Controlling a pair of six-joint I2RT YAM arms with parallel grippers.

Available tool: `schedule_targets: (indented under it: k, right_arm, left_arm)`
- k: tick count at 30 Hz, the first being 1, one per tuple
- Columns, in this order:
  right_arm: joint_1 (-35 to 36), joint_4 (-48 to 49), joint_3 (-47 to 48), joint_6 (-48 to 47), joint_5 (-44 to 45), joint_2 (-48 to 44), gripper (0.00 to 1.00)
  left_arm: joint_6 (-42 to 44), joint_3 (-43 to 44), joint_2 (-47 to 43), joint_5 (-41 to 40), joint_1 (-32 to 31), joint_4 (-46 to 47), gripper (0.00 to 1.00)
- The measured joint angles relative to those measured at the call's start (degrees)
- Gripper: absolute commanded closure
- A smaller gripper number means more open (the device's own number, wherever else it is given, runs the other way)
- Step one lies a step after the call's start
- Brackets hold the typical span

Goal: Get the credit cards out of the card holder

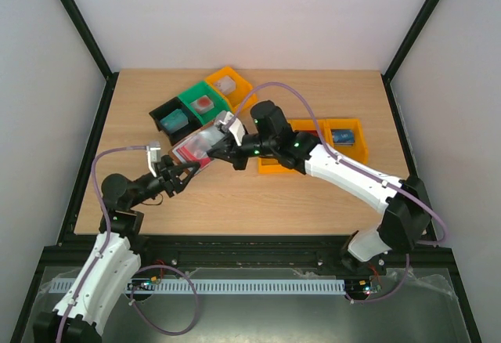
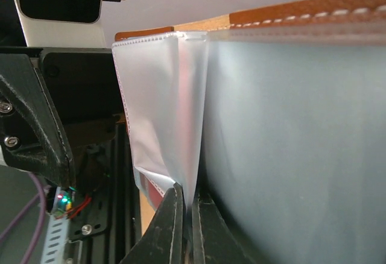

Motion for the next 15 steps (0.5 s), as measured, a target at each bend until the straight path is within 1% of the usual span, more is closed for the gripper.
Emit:
schedule_targets:
  k: [4, 6, 9, 10, 15]
  right_arm:
    - [-2.2, 1.1, -0.8, 1.2, -4.8, -0.7, 0.98]
    - [-2.6, 1.6, -0.8, 1.3, -6.8, -1.0, 0.98]
    - [-3.1, 2.0, -0.8, 1.2, -9.2, -1.4, 0.98]
    - [-3.2, 2.0, -0.8, 1.2, -9.8, -1.5, 0.98]
    - [-4.3, 1.9, -0.9, 0.7, -13.0, -1.9, 0.98]
  left_arm:
    - [2.6, 1.7, -0.5, 2.0, 0.1, -1.8, 0.44]
    - [3.6, 2.4, -0.8, 2.7, 0.5, -2.4, 0.47]
    - [4.7, 2.8, -1.2, 3.5, 1.4, -2.8, 0.58]
    - [4.8, 2.9, -1.3, 3.7, 1.7, -2.9, 0.6]
    - [6.3, 3.8, -1.3, 4.9, 2.9, -3.9, 0.61]
